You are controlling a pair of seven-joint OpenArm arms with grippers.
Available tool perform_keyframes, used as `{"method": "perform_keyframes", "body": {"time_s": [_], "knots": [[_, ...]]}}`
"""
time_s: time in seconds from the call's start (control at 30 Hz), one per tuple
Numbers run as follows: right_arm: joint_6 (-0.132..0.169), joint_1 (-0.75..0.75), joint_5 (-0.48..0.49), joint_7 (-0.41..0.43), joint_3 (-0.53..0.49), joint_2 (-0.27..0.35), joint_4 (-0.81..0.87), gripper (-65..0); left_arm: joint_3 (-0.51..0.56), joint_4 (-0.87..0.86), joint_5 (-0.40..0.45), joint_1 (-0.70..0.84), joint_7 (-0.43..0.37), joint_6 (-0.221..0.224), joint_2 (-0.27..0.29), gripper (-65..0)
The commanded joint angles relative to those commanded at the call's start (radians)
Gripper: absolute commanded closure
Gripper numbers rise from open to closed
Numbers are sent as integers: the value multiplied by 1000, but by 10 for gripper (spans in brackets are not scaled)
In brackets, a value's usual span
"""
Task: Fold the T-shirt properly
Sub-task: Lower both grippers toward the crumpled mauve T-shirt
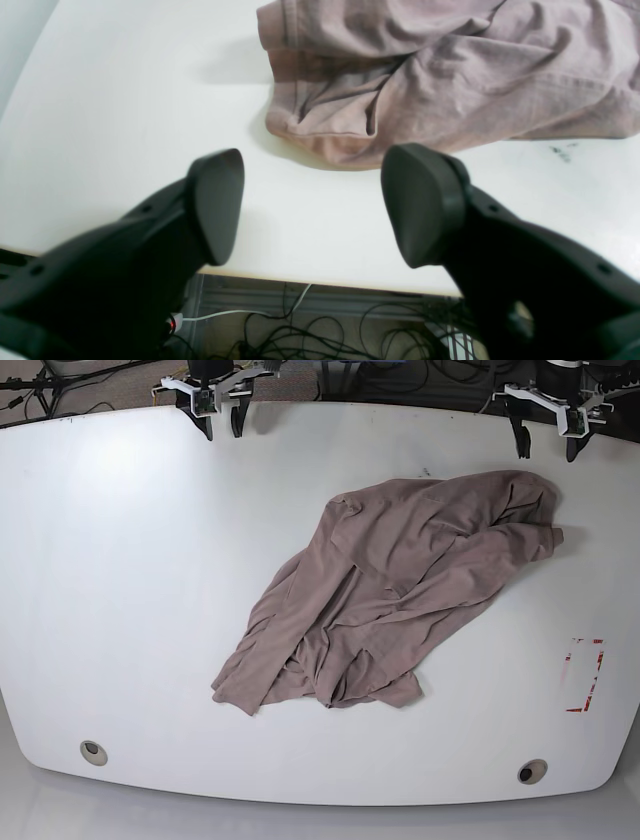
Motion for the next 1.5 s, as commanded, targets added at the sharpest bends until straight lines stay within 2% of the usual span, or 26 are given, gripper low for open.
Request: {"method": "perform_keyframes", "body": {"time_s": [0.03,0.5,0.57,0.97,1.03,1.5], "knots": [[-1,-2,-8,-2,2,-1,0,-318,-1,0,-18,-12,3,0,7,-436],[-5,21,-12,-23,-9,-4,3,-331,-5,-6,-39,-32,6,2,12,-422],[-8,91,-18,-67,-36,-4,6,-357,-8,-13,-31,-37,6,3,11,-425],[-9,184,-16,-136,-85,0,5,-368,-15,-24,-26,-55,9,5,9,-427],[-5,235,0,-159,-78,-2,-5,-389,-17,-24,-22,-67,3,3,13,-430],[-1,324,5,-185,-71,-7,-11,-389,-30,-30,-16,-92,5,1,16,-436]]}}
